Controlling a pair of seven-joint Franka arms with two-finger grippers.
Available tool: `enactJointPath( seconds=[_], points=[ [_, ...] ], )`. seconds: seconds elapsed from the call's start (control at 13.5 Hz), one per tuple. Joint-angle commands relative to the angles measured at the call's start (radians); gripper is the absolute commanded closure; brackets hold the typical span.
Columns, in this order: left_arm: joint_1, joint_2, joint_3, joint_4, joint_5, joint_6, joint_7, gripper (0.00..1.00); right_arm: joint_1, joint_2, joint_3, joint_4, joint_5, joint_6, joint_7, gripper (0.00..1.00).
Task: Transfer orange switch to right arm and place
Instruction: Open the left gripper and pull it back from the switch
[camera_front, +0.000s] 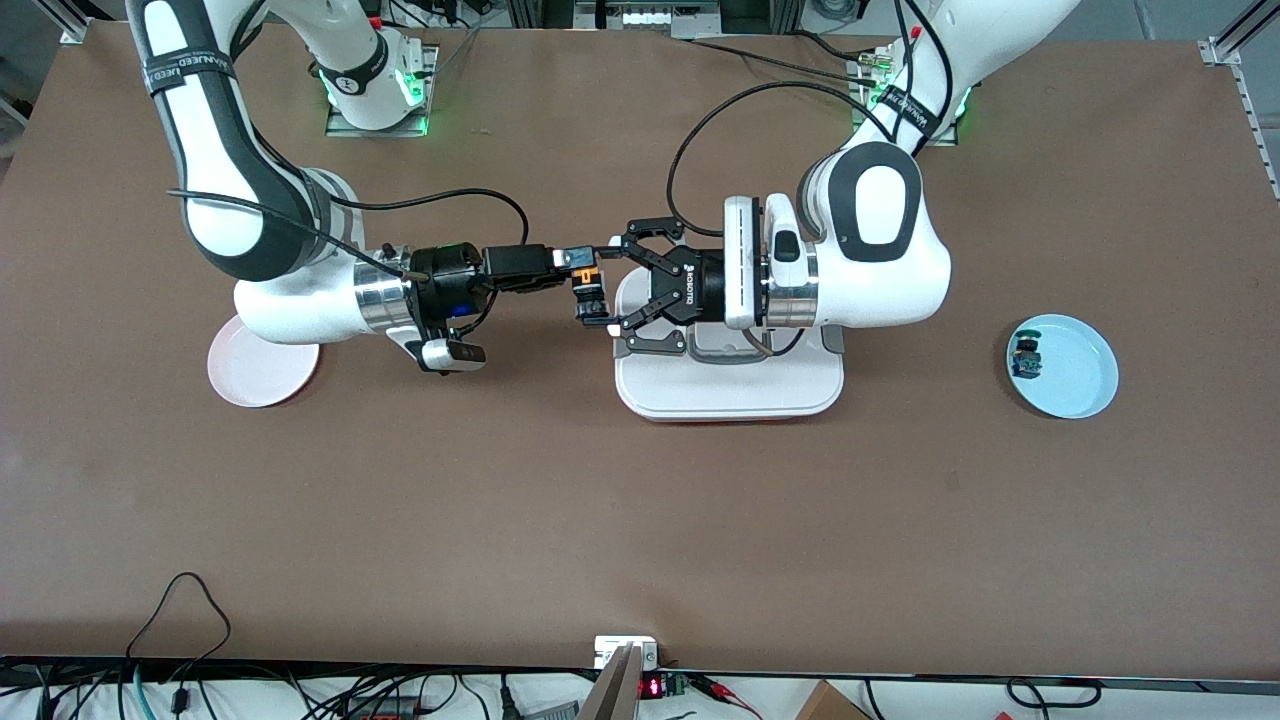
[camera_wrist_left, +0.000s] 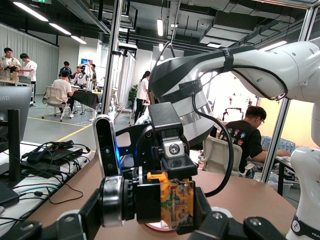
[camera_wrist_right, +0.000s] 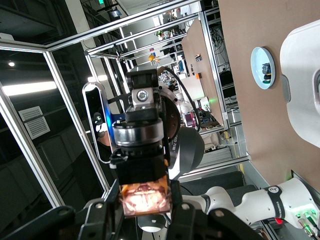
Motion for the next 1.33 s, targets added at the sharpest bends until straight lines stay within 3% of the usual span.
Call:
enactJointPath(
  seconds=[0.0,0.07,0.15,0.52,0.67,0.89,1.11,1.26],
  points=[
    [0.004,-0.012,-0.001,-0.005,-0.012,-0.01,0.007,0.94,0.003,0.006,-0.001,0.007,0.042,0.007,-0.016,0.98],
    [0.009,-0.014,-0.003,-0.005,-0.012,-0.012,-0.006,0.75,0.003,0.006,-0.001,0.007,0.042,0.007,-0.017,0.98],
    [0.013,-0.015,-0.003,-0.011,-0.013,-0.016,-0.026,0.01,0.002,0.006,-0.001,0.007,0.042,0.004,-0.019,0.98],
    [0.068,-0.017,-0.001,-0.016,-0.01,-0.117,-0.074,0.0,-0.003,0.012,-0.001,0.006,0.034,0.001,-0.05,0.98],
    [0.16,-0.006,0.006,-0.017,0.014,-0.272,-0.073,0.0,-0.007,0.012,-0.003,0.006,0.032,-0.001,-0.048,0.98],
    [0.353,0.011,0.008,-0.005,0.181,-0.429,-0.074,0.0,-0.03,0.012,-0.006,0.001,0.019,-0.004,-0.054,0.98],
    [0.536,0.022,0.008,0.001,0.327,-0.53,-0.062,0.0,-0.07,0.008,-0.004,0.0,-0.067,-0.037,-0.051,0.98],
    [0.636,0.053,0.011,0.097,0.463,-0.543,-0.027,0.0,-0.108,0.011,-0.006,0.0,-0.127,-0.08,-0.053,0.98]
  ],
)
